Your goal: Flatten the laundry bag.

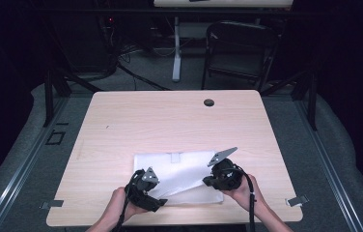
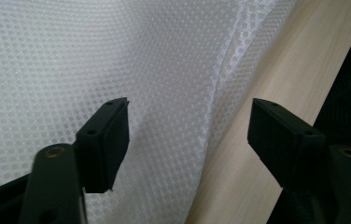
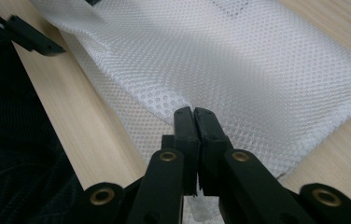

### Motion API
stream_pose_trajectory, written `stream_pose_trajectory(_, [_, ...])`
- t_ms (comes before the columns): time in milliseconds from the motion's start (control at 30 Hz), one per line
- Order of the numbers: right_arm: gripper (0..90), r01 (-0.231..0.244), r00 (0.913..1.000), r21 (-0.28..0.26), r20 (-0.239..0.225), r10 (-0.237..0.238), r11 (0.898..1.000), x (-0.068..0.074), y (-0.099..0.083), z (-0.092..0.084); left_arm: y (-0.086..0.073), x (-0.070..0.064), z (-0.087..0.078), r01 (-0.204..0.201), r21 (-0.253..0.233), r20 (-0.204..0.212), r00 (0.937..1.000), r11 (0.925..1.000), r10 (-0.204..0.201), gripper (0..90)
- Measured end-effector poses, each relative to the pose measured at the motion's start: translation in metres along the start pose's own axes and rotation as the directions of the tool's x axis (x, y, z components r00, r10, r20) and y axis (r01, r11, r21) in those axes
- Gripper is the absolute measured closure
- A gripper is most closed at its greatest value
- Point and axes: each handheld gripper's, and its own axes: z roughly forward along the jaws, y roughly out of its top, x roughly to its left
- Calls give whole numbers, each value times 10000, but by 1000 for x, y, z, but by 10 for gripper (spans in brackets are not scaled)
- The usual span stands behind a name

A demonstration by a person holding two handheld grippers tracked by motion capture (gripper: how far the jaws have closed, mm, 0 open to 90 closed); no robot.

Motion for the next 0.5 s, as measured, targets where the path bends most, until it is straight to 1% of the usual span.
stream_pose_trajectory(33, [891,-58,10000,-57,31,58,10000,1,0,0,1,-1,2,-52,67,-104,9999,10000,53,366])
stream_pose_trajectory(67, [891,12,10000,10,-13,-12,10000,0,1,-1,2,-3,4,-103,133,-166,9998,9999,105,406])
stream_pose_trajectory(133, [891,10,10000,-4,-17,-10,10000,0,0,-1,4,-4,6,-220,206,-246,9994,9995,225,428])
stream_pose_trajectory(167, [892,-38,10000,-49,-2,38,10000,0,0,-1,4,-5,6,-288,195,-235,9993,9994,293,481])
stream_pose_trajectory(233, [891,-86,10000,-14,-30,86,10000,0,0,-1,4,-4,6,-311,235,-203,9993,9992,316,530])
stream_pose_trajectory(267, [891,-59,10000,-12,-57,59,10000,-1,0,-1,4,-3,6,-284,250,-123,9995,9993,287,579])
stream_pose_trajectory(300, [891,-62,9999,-3,-80,62,10000,-1,0,-1,3,-2,6,-251,207,-71,9997,9995,253,604])
stream_pose_trajectory(400, [891,-130,9999,-46,-75,130,9999,0,0,0,3,-1,4,-240,92,-42,9997,9997,240,716])
stream_pose_trajectory(467, [891,-38,9999,3,-107,38,10000,0,0,0,3,0,4,-288,34,-80,9996,9996,288,819])
stream_pose_trajectory(500, [891,-18,10000,25,-86,18,10000,0,0,1,3,0,3,-268,21,-81,9996,9996,268,844])
